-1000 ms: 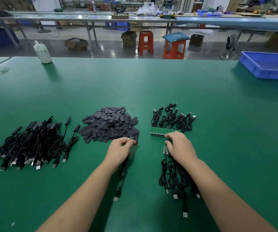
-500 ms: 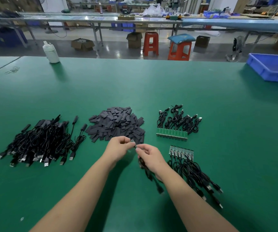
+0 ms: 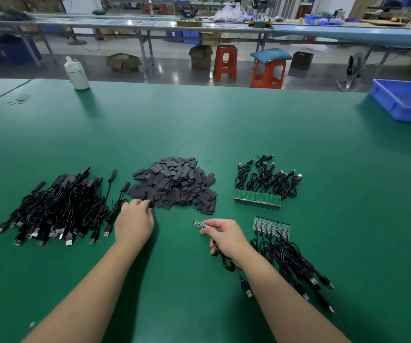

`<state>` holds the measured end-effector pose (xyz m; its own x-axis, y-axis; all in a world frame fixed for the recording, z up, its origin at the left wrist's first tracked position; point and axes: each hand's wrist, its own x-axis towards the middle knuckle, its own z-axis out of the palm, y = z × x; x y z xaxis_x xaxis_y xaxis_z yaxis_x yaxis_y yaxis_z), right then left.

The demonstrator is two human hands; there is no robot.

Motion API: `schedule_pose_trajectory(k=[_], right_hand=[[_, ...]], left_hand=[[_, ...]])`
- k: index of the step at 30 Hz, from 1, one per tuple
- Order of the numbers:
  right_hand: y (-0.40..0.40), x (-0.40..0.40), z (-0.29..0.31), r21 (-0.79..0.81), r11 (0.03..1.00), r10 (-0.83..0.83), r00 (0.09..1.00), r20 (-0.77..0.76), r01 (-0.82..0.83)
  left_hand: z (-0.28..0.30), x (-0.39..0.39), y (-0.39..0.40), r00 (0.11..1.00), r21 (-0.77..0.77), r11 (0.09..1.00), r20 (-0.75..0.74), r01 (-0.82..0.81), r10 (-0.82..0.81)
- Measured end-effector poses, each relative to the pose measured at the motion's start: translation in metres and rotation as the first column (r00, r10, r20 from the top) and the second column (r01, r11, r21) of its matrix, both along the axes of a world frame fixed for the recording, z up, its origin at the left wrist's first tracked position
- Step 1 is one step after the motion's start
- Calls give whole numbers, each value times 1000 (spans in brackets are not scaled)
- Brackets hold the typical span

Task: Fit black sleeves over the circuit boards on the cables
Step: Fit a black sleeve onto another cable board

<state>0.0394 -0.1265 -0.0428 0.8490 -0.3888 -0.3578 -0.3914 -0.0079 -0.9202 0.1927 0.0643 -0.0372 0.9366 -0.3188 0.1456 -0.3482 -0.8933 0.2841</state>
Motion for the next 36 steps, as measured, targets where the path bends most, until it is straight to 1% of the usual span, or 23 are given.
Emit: schedule_pose_trajectory(k=[1, 3, 6, 9, 12, 15, 19, 25, 28, 33, 36], right_hand=[[0, 0, -1, -13, 1000, 15, 1000, -9, -15], [0, 0, -2, -37, 998, 43, 999, -21, -44], [1, -1, -2, -46, 997, 56, 998, -24, -57], [1, -2, -1, -35, 998, 60, 998, -16, -61], [2, -4, 2, -27, 997, 72, 997, -2, -72], [1, -6, 5, -32, 996, 88, 996, -1, -88], [1, -8, 8, -31, 995, 96, 995, -2, -96], [1, -9, 10, -18, 993, 115, 993, -3, -115], [2, -9, 9, -24, 991, 130, 991, 2, -130], [2, -9, 8, -29, 990, 140, 990, 4, -140], [3, -9, 8, -41, 989, 141, 990, 0, -140]], left_hand=[[-3, 1, 5, 1000, 34, 999, 15, 14, -14], [-6, 2, 11, 999, 46, 998, 41, 32, -34], [-3, 2, 16, 999, -23, 1000, 29, 16, -16], [-1, 0, 21, 997, -125, 991, -68, -48, 39], [-1, -1, 26, 982, -167, 978, -160, -125, 98], [4, 2, 27, 965, -161, 973, -230, -164, 125], [9, 8, 26, 943, -141, 984, -329, -109, 57], [17, 12, 25, 870, -135, 983, -492, -124, 42], [21, 10, 22, 850, -119, 989, -526, -84, 9], [23, -3, 14, 864, -130, 991, -499, 7, -72], [23, -17, 5, 852, -179, 968, -464, 177, -242]])
